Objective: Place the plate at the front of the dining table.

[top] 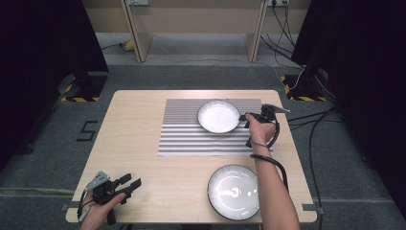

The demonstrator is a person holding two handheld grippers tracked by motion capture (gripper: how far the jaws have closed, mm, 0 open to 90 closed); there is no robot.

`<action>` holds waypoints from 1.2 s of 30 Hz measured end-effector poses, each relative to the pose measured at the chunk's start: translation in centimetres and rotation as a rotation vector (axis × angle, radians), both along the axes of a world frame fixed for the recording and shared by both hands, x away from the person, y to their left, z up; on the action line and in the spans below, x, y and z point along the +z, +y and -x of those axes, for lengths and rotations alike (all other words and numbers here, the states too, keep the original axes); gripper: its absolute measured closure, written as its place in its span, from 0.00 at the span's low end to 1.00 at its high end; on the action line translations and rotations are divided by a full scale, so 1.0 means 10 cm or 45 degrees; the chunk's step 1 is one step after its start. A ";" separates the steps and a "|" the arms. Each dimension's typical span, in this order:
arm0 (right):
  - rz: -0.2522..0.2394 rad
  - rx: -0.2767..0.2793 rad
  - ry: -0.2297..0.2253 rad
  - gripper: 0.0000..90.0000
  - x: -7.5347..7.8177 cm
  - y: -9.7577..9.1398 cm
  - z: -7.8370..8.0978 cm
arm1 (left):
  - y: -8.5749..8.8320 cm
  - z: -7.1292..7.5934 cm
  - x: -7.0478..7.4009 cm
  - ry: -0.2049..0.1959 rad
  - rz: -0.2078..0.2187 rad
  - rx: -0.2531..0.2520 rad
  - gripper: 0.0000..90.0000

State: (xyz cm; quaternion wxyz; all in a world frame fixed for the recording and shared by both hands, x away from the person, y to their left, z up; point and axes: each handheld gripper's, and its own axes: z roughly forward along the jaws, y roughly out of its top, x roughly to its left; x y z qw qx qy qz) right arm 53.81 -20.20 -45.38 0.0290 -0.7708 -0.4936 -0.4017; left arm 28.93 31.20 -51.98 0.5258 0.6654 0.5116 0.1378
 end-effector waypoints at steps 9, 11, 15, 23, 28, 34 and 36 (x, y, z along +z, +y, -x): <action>-0.008 0.020 -0.007 0.54 0.00 -0.05 0.19 | 0.00 0.00 0.00 0.001 -0.001 0.002 0.44; 0.002 0.032 -0.009 0.54 -0.01 -0.06 0.22 | 0.00 0.01 0.00 -0.001 -0.002 0.003 0.44; -0.024 0.030 -0.016 0.54 -0.02 -0.08 0.28 | 0.00 0.01 0.00 0.000 -0.003 0.005 0.44; -0.019 0.053 -0.034 0.54 -0.06 -0.11 0.37 | -0.01 0.01 0.00 0.001 -0.004 0.006 0.44; -0.033 0.060 -0.035 0.54 -0.06 -0.09 0.42 | -0.01 0.01 0.00 -0.002 -0.001 0.008 0.44; -0.019 0.081 -0.049 0.54 -0.07 -0.09 0.49 | -0.01 0.01 0.00 -0.003 -0.002 0.007 0.44; -0.019 0.079 -0.049 0.54 -0.06 -0.10 0.52 | -0.01 0.01 0.00 -0.004 -0.003 0.007 0.44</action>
